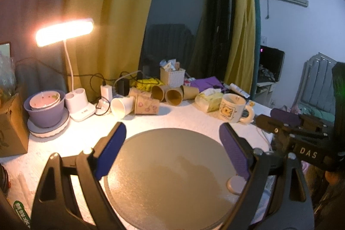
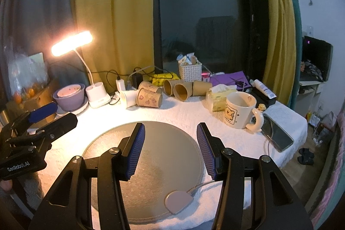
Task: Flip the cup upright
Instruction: 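Move the left tool toward the tipped-over brown paper cups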
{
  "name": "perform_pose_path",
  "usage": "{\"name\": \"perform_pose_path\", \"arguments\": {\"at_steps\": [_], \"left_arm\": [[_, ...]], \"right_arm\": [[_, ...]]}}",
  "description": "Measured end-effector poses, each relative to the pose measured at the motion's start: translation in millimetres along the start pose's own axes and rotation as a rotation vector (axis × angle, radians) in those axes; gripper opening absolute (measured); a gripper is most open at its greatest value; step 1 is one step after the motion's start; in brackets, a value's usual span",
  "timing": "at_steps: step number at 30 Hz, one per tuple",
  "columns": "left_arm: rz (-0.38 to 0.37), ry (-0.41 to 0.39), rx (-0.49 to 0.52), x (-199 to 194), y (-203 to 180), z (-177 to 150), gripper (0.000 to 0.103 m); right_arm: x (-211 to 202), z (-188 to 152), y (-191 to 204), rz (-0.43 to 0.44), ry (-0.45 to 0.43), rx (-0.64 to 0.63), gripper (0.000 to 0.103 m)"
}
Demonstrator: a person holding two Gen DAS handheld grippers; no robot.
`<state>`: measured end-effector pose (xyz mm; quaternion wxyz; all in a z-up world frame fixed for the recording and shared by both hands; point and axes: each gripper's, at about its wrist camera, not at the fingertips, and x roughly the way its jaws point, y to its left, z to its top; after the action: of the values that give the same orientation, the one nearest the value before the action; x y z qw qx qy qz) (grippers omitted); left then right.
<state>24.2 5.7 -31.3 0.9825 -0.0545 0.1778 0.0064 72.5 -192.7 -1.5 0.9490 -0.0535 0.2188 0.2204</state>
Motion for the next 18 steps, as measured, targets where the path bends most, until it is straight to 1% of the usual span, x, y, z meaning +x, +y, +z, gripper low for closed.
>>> {"name": "perform_pose_path", "arguments": {"at_steps": [3,5,10,11,13,18], "left_arm": [[0.017,0.035,-0.018,17.9,0.7,0.2,0.089],[0.02,0.065,-0.035,33.4,6.1,6.0,0.089],[0.038,0.156,-0.078,72.5,8.8,8.2,0.089],[0.04,0.17,-0.084,80.2,9.9,9.5,0.089],[0.043,0.198,-0.098,97.9,11.5,12.3,0.089],[0.048,0.253,-0.143,139.7,16.8,23.7,0.089]], "right_arm": [[19.5,5.4,-5.2,0.005,0.034,-0.01,0.053],[34.0,9.8,-8.5,0.011,0.055,-0.014,0.053],[75.6,19.7,-20.5,0.019,0.111,-0.023,0.053],[85.4,22.0,-25.0,0.019,0.124,-0.022,0.06],[102.2,26.8,-28.2,0.022,0.141,-0.023,0.068],[140.7,40.5,-42.0,0.035,0.181,-0.028,0.068]]}}
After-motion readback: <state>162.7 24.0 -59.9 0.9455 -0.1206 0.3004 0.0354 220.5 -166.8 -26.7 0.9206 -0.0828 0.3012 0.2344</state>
